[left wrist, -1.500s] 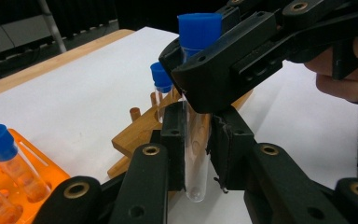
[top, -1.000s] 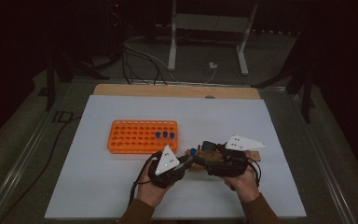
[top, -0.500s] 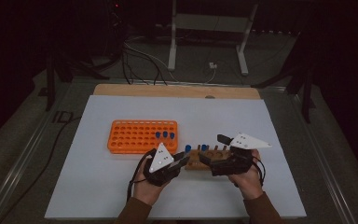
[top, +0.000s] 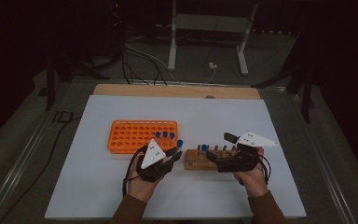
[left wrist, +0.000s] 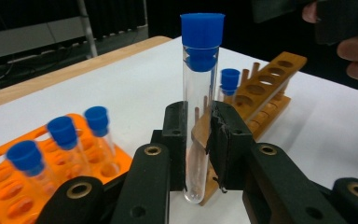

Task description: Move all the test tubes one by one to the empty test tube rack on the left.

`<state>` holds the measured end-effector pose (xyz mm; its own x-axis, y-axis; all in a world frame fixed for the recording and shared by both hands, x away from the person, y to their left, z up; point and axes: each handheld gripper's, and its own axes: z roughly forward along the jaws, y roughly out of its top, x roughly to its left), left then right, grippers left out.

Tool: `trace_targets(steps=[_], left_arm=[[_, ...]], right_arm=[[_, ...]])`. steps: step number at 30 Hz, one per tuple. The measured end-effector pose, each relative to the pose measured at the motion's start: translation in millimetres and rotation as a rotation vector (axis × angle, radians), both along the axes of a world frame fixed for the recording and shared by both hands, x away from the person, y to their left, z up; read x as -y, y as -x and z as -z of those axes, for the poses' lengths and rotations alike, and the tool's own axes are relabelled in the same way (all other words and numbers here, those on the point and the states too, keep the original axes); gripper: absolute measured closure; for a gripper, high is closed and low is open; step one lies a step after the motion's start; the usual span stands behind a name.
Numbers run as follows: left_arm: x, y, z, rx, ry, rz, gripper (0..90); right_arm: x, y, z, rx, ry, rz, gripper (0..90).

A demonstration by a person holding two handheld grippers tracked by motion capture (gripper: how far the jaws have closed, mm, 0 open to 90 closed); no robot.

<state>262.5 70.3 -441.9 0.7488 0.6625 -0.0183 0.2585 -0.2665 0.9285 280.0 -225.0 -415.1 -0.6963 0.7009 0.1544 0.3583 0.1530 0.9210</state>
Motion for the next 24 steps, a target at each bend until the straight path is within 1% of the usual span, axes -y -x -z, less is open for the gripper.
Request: trace_targets(steps=[12, 24], left_arm=[[-23.7, -9.1, -1.1, 0.002, 0.014, -0.076, 77.3], [-37.9, -14.5, -0.5, 0.004, 0.017, -0.125, 77.3]], right_arm=[[4.6, -1.0, -0.7, 0.002, -0.010, 0.011, 0.2], [4.7, -1.0, 0.1, -0.002, -0.013, 0.008, 0.2]])
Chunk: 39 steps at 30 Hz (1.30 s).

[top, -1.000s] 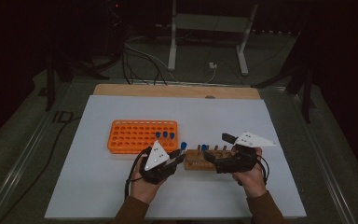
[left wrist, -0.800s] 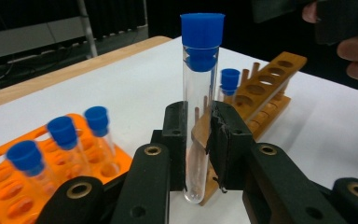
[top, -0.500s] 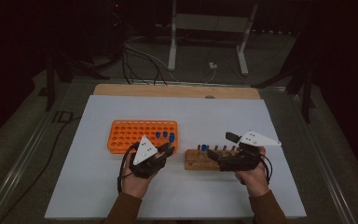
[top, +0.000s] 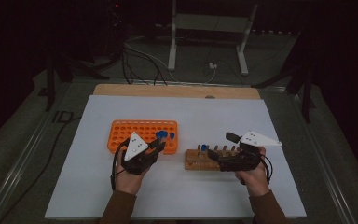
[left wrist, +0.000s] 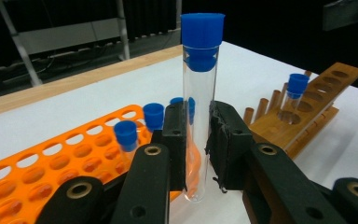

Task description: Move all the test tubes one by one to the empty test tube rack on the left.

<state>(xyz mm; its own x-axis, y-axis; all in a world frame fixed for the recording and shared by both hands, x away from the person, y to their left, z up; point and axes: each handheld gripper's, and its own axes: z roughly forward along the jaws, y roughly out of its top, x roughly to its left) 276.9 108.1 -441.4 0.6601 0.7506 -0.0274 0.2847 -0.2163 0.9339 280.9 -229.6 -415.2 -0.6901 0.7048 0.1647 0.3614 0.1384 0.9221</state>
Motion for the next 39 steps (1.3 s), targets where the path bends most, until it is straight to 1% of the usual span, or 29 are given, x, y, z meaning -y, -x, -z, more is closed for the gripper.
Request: trace_targets(steps=[15, 25, 29, 33, 35, 39], left_arm=[[-16.7, -6.6, 1.7, 0.008, 0.009, -0.068, 77.3], [-22.9, -19.6, 8.4, 0.013, 0.005, -0.101, 77.4], [-22.1, -27.9, 14.2, 0.004, -0.004, -0.106, 77.3], [-21.3, -32.9, 19.6, -0.007, -0.026, -0.120, 77.4], [-21.6, -34.7, 21.8, -0.011, -0.021, -0.127, 77.4], [-20.7, -38.3, 28.2, -0.025, -0.030, -0.132, 77.3]], right_arm=[[-0.1, 0.1, 0.6, -0.002, -0.003, -0.001, 0.2], [-0.5, 0.3, 0.6, -0.003, -0.005, -0.004, 0.2], [-1.2, 0.3, 1.0, -0.005, -0.004, -0.005, 0.2], [-1.4, 0.0, 1.4, -0.005, -0.002, -0.006, 0.2], [-1.8, 0.0, 1.6, -0.008, -0.002, -0.007, 0.2], [-2.4, 0.1, 1.8, -0.007, -0.001, -0.010, 0.2]])
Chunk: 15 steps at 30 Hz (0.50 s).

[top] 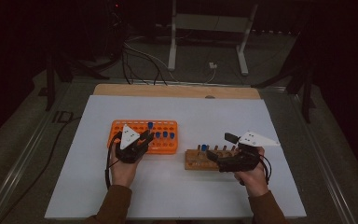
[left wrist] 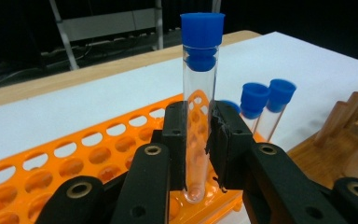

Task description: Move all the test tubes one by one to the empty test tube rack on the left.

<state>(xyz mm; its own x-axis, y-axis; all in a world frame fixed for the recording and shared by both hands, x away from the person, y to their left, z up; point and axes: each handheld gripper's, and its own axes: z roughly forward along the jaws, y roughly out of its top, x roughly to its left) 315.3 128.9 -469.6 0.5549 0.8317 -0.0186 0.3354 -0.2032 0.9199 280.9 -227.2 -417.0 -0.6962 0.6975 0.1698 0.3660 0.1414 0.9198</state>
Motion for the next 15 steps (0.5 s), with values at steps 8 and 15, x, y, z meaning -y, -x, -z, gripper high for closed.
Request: trace_targets(steps=[8, 15], left_arm=[[2.7, -4.4, 9.9, -0.032, -0.028, -0.004, 77.4], [3.7, -5.6, 16.7, -0.085, -0.061, -0.003, 77.4]], right_arm=[[1.1, -0.2, 0.3, -0.001, -0.002, 0.000, 0.2], [1.9, 0.1, 0.2, -0.001, -0.001, -0.003, 0.2]])
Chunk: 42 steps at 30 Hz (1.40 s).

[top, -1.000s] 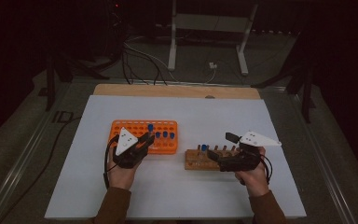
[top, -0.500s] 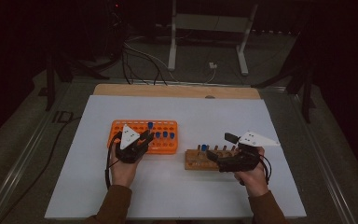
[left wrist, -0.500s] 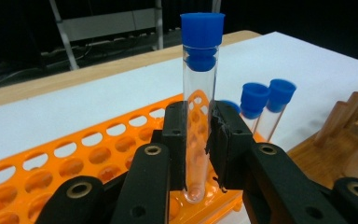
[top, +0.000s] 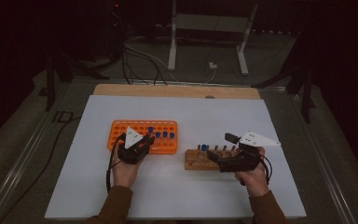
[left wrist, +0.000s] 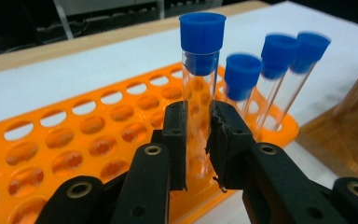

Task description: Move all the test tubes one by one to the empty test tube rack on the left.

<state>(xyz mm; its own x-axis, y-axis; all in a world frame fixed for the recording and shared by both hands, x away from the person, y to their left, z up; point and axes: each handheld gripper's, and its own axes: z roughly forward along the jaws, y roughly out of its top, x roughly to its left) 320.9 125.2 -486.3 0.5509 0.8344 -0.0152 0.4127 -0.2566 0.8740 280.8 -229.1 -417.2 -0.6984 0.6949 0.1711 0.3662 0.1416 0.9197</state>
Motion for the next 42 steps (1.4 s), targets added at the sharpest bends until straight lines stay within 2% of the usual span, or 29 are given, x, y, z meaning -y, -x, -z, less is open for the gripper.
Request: trace_targets(steps=[1, 10, 17, 25, 33, 38, 42], left_arm=[[0.7, -0.3, 0.7, -0.006, -0.012, 0.000, 77.4], [0.6, 0.1, 2.7, -0.037, -0.018, -0.006, 77.8], [3.4, -1.0, 7.5, -0.068, -0.052, -0.005, 77.8], [5.6, 0.4, 7.5, -0.061, -0.063, -0.005, 77.7], [5.0, 0.3, 7.5, -0.070, -0.047, -0.012, 75.9], [0.9, 2.8, 5.9, -0.078, -0.021, -0.024, 63.5], [-2.3, 8.6, -1.6, -0.067, 0.039, -0.007, 51.9]], right_arm=[[0.1, -0.1, 0.1, 0.000, 0.000, 0.000, 0.2], [-1.0, -0.4, 1.4, -0.007, 0.003, -0.005, 0.2], [-1.5, -0.5, 1.7, -0.008, 0.005, -0.009, 0.2], [-2.9, -0.6, 2.6, -0.011, 0.007, -0.015, 0.2], [-2.2, -1.0, 2.8, -0.013, 0.004, -0.016, 0.2], [-0.6, -1.6, 3.2, -0.014, 0.001, -0.017, 0.2], [-1.3, -2.1, 4.4, -0.015, 0.001, -0.020, 0.2]])
